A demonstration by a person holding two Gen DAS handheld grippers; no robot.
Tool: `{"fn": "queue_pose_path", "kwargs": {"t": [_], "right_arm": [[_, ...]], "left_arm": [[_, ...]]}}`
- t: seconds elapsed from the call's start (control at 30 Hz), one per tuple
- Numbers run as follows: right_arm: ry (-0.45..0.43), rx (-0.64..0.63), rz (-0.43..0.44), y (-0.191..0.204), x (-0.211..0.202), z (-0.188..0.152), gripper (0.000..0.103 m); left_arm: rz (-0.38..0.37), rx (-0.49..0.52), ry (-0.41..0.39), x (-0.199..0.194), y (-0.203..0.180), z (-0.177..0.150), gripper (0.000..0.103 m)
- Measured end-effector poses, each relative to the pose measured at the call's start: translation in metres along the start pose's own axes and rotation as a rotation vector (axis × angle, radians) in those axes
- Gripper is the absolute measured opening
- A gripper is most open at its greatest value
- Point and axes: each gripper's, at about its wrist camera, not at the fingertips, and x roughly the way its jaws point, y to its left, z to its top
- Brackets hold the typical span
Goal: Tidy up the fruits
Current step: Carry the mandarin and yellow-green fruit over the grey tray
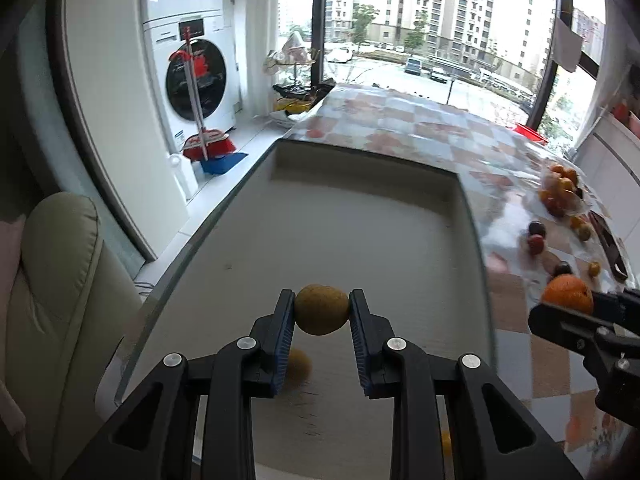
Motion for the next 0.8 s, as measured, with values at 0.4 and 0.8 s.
{"fn": "queue_pose_path", "kwargs": {"t": [0.4, 0.8], "right_arm": [[0.041, -0.009, 0.02, 0.021, 0.034, 0.023, 0.043], [0.034, -0.001, 0.047, 0.024, 0.034, 0.027, 0.08]], "left_arm": [[0.014, -0.017, 0.039, 0.021, 0.013, -0.001, 0.029], [0.062, -0.009, 0.053, 0.023, 0.011, -0.005, 0.091]]}}
